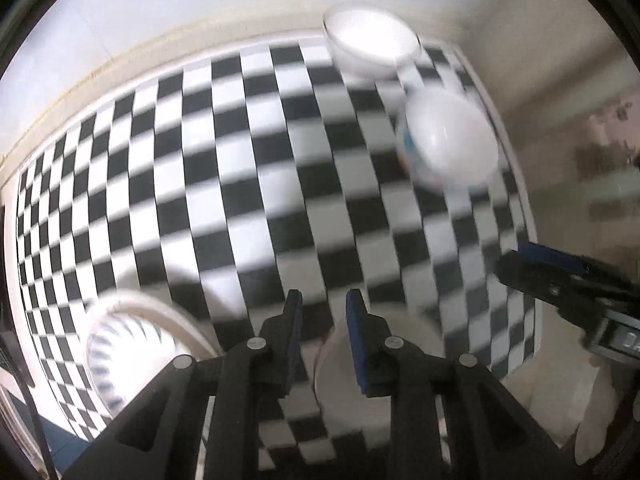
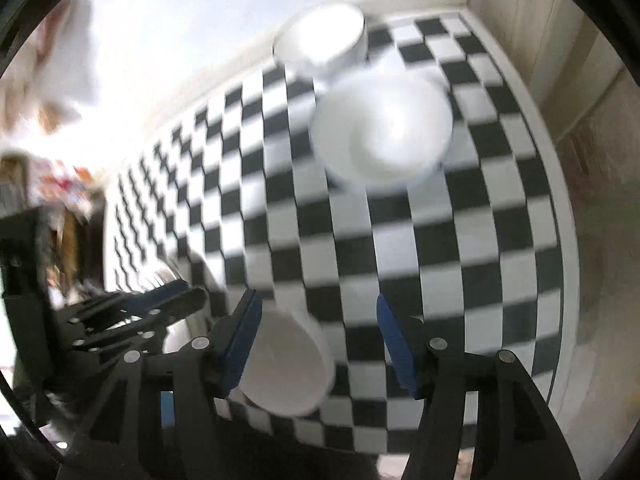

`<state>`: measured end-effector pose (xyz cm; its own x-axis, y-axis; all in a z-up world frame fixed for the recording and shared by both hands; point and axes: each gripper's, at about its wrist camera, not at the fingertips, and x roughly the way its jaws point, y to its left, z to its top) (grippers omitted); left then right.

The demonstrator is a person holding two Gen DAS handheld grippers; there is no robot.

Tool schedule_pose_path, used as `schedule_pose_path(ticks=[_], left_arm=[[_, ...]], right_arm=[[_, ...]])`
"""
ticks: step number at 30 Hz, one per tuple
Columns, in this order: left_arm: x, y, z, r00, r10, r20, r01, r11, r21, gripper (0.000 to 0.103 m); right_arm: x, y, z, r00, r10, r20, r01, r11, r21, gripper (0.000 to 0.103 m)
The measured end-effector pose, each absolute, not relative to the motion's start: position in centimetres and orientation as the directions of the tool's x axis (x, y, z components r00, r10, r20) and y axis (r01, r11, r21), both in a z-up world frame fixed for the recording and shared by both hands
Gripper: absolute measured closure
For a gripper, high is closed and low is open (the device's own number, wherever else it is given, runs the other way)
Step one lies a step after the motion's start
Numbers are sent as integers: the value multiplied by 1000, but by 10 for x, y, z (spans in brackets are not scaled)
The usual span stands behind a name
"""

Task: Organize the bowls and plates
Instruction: 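Lift the red-patterned bowl with both grippers and carry it toward the plain white bowl, then lower the red-patterned bowl into the plain white bowl with both grippers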

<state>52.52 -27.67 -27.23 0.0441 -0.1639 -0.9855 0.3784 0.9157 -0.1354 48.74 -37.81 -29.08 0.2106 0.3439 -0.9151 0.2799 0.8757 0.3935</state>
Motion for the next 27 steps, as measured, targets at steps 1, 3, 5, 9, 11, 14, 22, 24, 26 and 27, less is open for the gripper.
schedule_pose_path(ticks=[1, 3, 5, 9, 11, 14, 22, 24, 26, 27], left_arm=[[536, -278, -270, 51, -167, -985, 372, 918, -136, 82], [568, -285, -268, 65, -182, -981, 351, 924, -149, 82], [596, -288, -274, 67, -184, -981, 336, 930, -151, 82], [651, -304, -290, 50, -199, -979, 314, 933, -173, 82], [677, -313, -300, 44, -195, -980, 301, 938, -173, 82], [709, -325, -321, 2, -209, -978, 292, 935, -199, 82], [749, -346, -357, -76, -207, -975, 262, 940, -220, 84], [752, -344, -355, -92, -223, -971, 255, 937, -239, 83], [755, -337, -348, -90, -255, -963, 222, 937, -269, 83], [756, -334, -342, -82, -281, -956, 217, 932, -292, 83]], right_arm=[[497, -385, -285, 226, 341, -913, 280, 875, 396, 40], [518, -397, -276, 257, 305, -917, 283, 883, 373, 40], [543, -411, -273, 276, 279, -920, 294, 887, 357, 40], [598, -437, -285, 271, 253, -929, 329, 882, 337, 40], [624, -445, -297, 257, 260, -931, 349, 873, 340, 40], [660, -458, -316, 233, 276, -932, 373, 860, 348, 40], [723, -467, -372, 161, 319, -934, 421, 834, 358, 41], [728, -466, -381, 144, 325, -935, 424, 833, 355, 41], [730, -466, -387, 132, 332, -934, 433, 828, 355, 41], [731, -467, -389, 130, 337, -933, 434, 826, 359, 41]])
